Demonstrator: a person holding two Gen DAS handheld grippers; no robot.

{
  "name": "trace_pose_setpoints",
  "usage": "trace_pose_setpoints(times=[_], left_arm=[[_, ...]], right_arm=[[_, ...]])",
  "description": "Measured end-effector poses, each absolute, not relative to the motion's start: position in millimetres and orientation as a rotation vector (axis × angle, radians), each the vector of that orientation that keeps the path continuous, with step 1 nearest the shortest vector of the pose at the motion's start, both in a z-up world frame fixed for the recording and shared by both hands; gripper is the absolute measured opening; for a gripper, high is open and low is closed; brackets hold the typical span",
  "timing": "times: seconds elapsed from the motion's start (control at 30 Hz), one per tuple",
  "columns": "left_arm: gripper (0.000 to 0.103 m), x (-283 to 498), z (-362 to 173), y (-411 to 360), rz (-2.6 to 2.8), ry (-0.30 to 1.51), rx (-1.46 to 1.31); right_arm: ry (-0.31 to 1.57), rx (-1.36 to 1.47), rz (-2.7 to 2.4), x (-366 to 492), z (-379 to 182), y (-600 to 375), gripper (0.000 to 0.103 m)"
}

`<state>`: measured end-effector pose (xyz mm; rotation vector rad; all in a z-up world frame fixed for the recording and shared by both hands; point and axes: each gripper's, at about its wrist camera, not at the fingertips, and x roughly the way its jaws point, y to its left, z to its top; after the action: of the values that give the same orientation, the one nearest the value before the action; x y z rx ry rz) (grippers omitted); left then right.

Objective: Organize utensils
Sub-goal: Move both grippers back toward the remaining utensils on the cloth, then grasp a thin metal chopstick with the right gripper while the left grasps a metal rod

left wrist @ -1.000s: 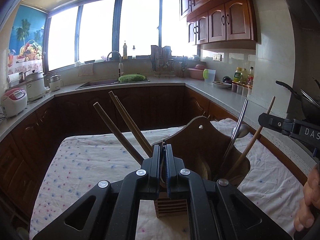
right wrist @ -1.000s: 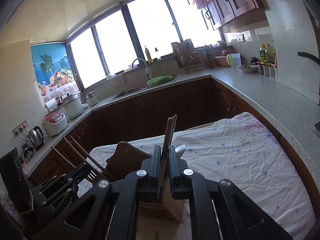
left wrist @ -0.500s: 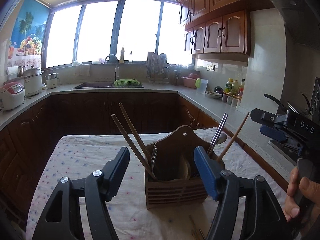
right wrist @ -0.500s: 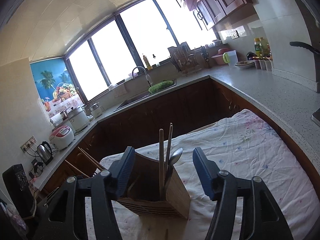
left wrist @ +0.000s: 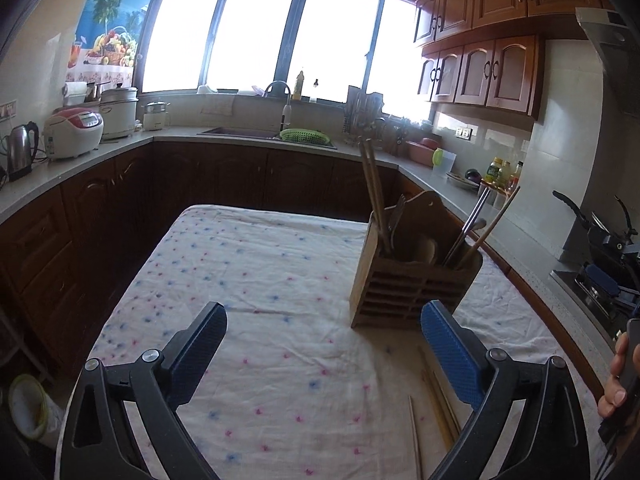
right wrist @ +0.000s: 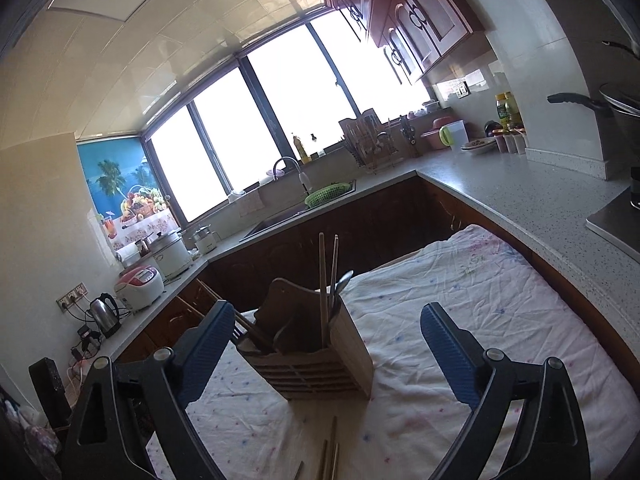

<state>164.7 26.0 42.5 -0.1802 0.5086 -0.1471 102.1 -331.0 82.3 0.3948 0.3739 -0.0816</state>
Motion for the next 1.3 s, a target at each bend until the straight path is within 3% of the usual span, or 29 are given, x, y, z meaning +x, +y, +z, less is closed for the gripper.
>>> trace_pose_setpoints(times=[0.43,0.53,0.67,0.73,1.13,1.3], left_arm=[[0.099,152.9,14.3,43.1,-0.107,0.687,-0.212],[0.099,149.3,10.2,38.1,-0.119,0.712,-0.193],[0.099,149.7,-0.4,35.3,-0.125,0.751,-0.179],[0.099,152.0,-5.6,34.2,-0.127,0.770,-0.175],[0.098,170.5,-14.1,-10.8,-0.223,0.850,-0.081],[0.096,187.4,-19.2,-50.0,-0.276,0.883,-0.004]], right_arm=[[0.639,0.319,-0.032,100.3,4.0,-287.6,0.091],[0.727,0.298,-0.021,109.3,-16.6,-278.5,0.074],[0.879,0.263,-0.023,122.7,-55.3,-268.4,0.041],[0.942,0.243,-0.023,127.5,-72.3,-264.2,0.035],[1.018,-0.014,-0.054,131.7,-86.2,-244.7,0.021],[1.020,0.095,-0.099,119.6,-79.9,-278.0,0.018]])
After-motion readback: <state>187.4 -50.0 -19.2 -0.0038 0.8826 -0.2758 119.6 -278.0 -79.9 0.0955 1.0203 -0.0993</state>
